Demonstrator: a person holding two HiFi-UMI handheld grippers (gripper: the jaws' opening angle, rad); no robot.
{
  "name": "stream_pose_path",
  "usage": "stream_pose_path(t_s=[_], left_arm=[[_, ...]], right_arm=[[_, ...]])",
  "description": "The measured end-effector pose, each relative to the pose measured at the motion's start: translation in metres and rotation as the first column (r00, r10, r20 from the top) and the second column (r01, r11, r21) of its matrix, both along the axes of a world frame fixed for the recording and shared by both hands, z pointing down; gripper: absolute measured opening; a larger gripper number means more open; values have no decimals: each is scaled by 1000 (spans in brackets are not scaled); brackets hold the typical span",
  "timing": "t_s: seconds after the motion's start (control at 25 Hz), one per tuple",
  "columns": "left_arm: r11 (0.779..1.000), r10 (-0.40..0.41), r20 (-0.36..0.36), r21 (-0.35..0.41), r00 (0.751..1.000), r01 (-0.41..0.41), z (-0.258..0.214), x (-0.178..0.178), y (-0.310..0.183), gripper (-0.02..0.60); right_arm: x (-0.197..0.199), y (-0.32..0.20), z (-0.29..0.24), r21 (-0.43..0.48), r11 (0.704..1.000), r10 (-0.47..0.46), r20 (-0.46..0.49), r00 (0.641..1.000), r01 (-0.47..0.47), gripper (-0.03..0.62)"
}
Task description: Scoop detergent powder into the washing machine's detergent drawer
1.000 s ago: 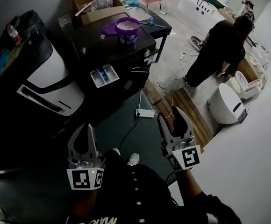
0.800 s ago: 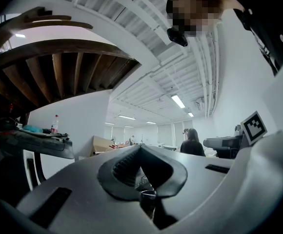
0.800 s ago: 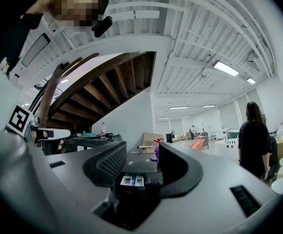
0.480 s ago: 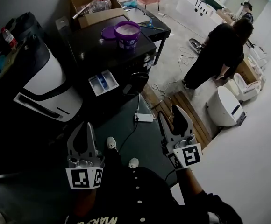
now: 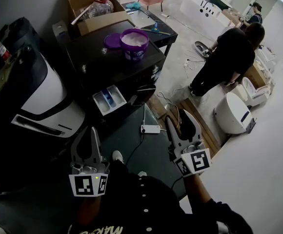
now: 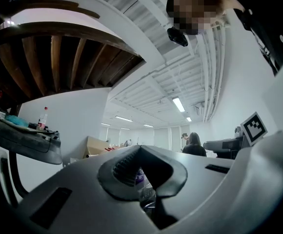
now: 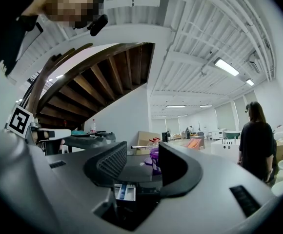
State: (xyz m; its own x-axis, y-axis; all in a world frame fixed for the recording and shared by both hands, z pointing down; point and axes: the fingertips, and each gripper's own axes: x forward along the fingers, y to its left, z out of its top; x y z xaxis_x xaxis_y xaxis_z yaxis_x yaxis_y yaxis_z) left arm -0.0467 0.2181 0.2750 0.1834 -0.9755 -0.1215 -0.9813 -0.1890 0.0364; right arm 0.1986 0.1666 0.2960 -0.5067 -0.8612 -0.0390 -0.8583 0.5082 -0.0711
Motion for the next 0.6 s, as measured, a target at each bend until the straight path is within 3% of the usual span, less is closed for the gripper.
stream_pose_path(t_s=[0.6], left_arm=[[996, 88, -5, 29, 996, -88, -21, -66, -102, 14]], right_arm=[[-58, -87, -18, -4, 995, 95, -7, 995, -95, 186]])
